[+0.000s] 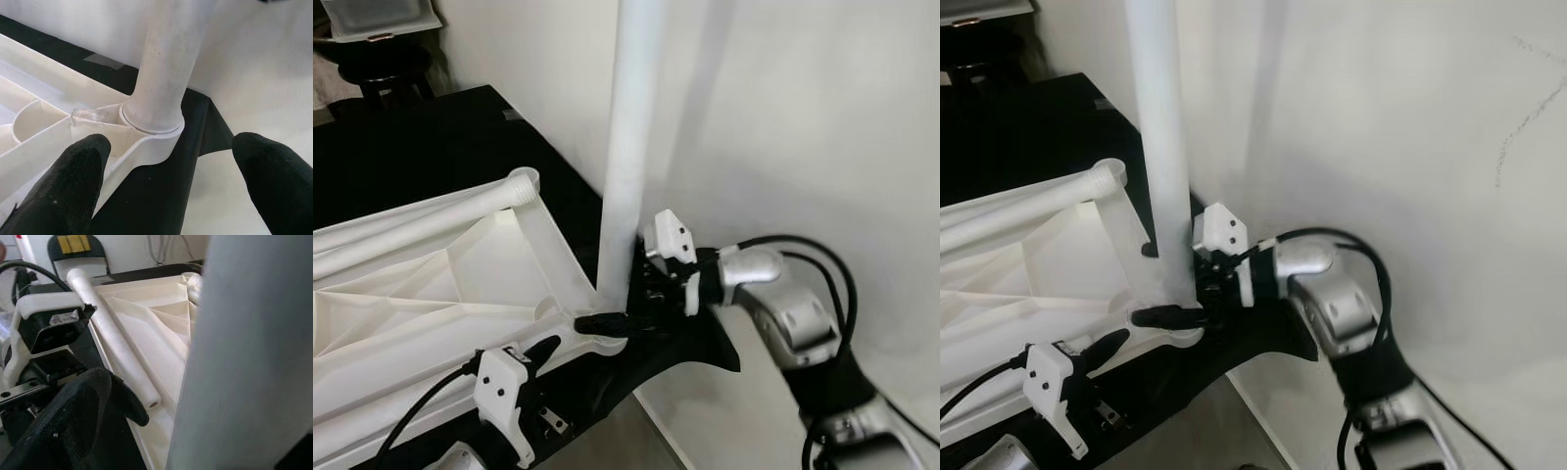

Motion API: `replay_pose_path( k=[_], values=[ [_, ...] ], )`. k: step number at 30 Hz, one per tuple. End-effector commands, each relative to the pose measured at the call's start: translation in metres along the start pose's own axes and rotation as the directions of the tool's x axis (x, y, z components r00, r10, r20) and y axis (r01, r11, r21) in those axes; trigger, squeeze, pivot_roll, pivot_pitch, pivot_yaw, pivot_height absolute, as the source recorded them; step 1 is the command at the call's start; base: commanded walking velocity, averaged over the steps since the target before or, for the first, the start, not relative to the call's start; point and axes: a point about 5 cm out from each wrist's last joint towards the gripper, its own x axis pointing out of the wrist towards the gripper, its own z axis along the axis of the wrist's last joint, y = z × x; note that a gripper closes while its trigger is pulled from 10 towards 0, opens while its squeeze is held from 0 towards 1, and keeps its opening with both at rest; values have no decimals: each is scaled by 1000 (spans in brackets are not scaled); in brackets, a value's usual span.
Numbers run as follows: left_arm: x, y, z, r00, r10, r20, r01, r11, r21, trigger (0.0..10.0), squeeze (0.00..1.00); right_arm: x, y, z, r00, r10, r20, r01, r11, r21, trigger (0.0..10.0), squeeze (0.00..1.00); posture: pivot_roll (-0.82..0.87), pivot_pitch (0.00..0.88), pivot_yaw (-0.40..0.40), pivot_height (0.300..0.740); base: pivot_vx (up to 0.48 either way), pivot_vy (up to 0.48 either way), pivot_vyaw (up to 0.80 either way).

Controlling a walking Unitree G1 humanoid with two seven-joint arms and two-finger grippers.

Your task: Building children table

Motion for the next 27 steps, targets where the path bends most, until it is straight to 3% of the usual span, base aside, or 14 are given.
replay_pose_path(
  k=[1, 2, 3, 14, 18, 19, 20, 21, 22, 23, 24, 25, 26, 27],
  values=[
    [-1, -3, 0, 1000, -3, -2, 3, 1000, 1, 10000, 0, -1, -2, 1, 999, 23, 23, -23, 1000, 2, 10000, 0, -209, 120, -72, 740, 0, 0, 0],
    [-1, -3, 0, 1000, -3, -2, 3, 1000, 0, 10000, 0, -2, -4, 3, 999, 30, 32, -30, 1000, 5, 8980, 0, -209, 120, -72, 740, 0, 0, 0],
    [-1, -3, 0, 1000, -3, -3, 3, 1000, 1, 10000, 0, -3, -7, 4, 998, 33, 44, -34, 999, 11, 0, 0, -210, 121, -72, 740, 0, 0, 0],
    [-1, -3, 1, 1000, -1, -1, 1, 1000, 3, 10000, 0, -10, -11, 4, 992, 101, 71, -103, 995, 15, 0, 0, -212, 130, -72, 740, 0, 0, 0],
    [-1, -3, 1, 1000, 0, 1, 0, 1000, 3, 10000, 0, -13, -13, 1, 997, -19, 79, 18, 1000, 21, 0, 0, -215, 134, -75, 740, 0, 0, 0],
    [-1, -3, 1, 1000, 1, 1, -1, 1000, 3, 10000, 0, -11, -15, -2, 992, -94, 78, 93, 995, 26, 0, 0, -215, 134, -75, 740, 0, 0, 0],
    [-1, -2, 2, 1000, 2, 1, -2, 1000, 4, 10000, 0, -3, -16, -9, 965, -249, 78, 243, 967, 78, 0, 0, -220, 139, -77, 740, 0, 0, 0],
    [-1, -2, 2, 1000, 2, 1, -2, 1000, 4, 10000, 0, -3, -16, -9, 965, -249, 78, 243, 967, 78, 0, 0, -220, 139, -77, 740, 0, 0, 0],
    [-2, -1, 2, 1000, 3, 2, -3, 1000, 5, 10000, 0, 9, -13, -29, 853, -521, -9, 518, 845, 134, 0, 0, -231, 141, -75, 740, 0, 0, 0],
    [-2, 0, 2, 1000, 4, 2, -4, 1000, 5, 10000, 0, 16, -2, -46, 729, -674, -117, 684, 719, 121, 0, 0, -236, 142, -67, 740, 0, 0, 0],
    [-2, 0, 2, 1000, 4, 2, -4, 1000, 5, 10000, 0, 16, -2, -46, 729, -674, -117, 684, 719, 121, 0, 0, -236, 142, -67, 740, 0, 0, 0],
    [-2, 1, 2, 1000, 3, 2, -3, 1000, 7, 10000, 0, 26, 14, -56, 673, -723, -158, 740, 650, 173, 0, 0, -229, 140, -62, 740, 0, 0, 0],
    [-2, 1, 2, 1000, 3, 2, -3, 1000, 7, 10000, 0, 26, 14, -56, 673, -723, -158, 740, 650, 173, 0, 0, -229, 140, -62, 740, 0, 0, 0],
    [-1, 2, 2, 1000, 2, 0, -2, 1000, 9, 10000, 0, 37, 25, -58, 687, -708, -161, 725, 659, 199, 0, 0, -228, 130, -56, 740, 0, 0, 0]
  ],
)
